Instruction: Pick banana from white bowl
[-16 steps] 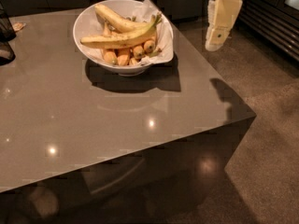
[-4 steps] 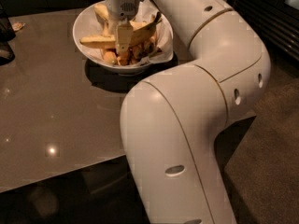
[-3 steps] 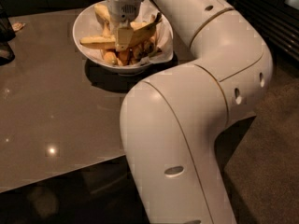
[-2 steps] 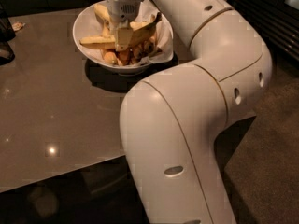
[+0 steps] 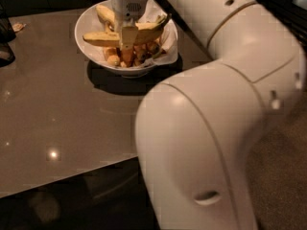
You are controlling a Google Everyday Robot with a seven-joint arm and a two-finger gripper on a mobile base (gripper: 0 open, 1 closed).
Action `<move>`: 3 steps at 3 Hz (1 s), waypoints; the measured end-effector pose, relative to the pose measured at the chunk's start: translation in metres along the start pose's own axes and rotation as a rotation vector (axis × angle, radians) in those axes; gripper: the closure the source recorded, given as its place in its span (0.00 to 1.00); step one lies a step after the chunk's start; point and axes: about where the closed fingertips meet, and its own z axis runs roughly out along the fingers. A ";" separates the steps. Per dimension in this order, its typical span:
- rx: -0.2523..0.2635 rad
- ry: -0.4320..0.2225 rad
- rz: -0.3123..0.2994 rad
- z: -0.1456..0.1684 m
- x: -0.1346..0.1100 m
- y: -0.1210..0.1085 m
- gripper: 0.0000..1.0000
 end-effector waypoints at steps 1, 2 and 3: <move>0.101 -0.003 0.059 -0.038 -0.005 0.024 1.00; 0.131 -0.007 0.091 -0.053 -0.013 0.064 1.00; 0.096 0.008 0.088 -0.041 -0.011 0.079 1.00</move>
Offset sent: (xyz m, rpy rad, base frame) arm -0.1335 -0.0334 0.0287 0.0520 -0.0807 -0.1510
